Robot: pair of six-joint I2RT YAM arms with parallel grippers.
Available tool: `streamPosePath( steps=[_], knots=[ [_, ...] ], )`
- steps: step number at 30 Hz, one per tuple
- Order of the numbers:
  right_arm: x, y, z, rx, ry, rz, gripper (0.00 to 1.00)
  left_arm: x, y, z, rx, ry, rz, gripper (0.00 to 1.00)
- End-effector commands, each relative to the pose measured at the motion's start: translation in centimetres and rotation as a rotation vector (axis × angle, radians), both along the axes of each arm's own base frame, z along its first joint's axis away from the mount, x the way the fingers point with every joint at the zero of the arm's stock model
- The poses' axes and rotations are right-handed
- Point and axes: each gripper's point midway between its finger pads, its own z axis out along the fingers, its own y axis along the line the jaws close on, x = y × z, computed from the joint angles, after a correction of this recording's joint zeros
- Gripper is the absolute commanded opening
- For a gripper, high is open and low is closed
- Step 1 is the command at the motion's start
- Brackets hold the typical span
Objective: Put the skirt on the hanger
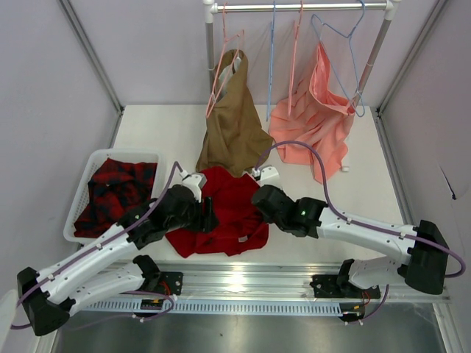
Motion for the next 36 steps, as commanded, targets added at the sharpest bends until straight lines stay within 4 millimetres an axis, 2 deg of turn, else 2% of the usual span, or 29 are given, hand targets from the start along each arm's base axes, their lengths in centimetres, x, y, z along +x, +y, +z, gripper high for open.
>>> streamPosePath(
  steps=[1,7,10,16,19,25,27,36],
  knots=[
    [1.0,-0.6,2.6,0.047,-0.035,-0.038,0.00,-0.4,-0.1,1.1,0.002,-0.036,-0.027,0.66],
    [2.0,-2.0,3.1,0.044,-0.025,-0.082,0.00,-1.5,-1.4,0.9,0.026,-0.025,-0.102,0.68],
    [2.3,-2.4,3.6,0.042,-0.025,-0.084,0.00,-1.9,-2.0,1.6,0.018,-0.039,-0.139,0.71],
    [2.4,-3.5,3.8,-0.002,-0.014,-0.104,0.00,-2.9,-2.1,0.3,0.045,-0.016,-0.159,0.73],
    [2.4,-3.7,4.0,0.006,-0.007,-0.109,0.00,-3.5,-3.2,-0.1,0.009,-0.014,-0.172,0.73],
    [2.0,-4.2,4.5,0.003,0.003,-0.110,0.00,-5.2,-6.0,0.6,-0.067,-0.079,-0.233,0.74],
    [1.9,-4.6,4.6,-0.002,0.002,-0.117,0.00,-5.5,-6.3,0.2,-0.074,-0.093,-0.215,0.74],
    [0.9,-6.0,5.6,0.015,0.009,-0.143,0.00,-5.8,-4.9,-4.1,0.025,-0.091,-0.087,0.74]
  ],
)
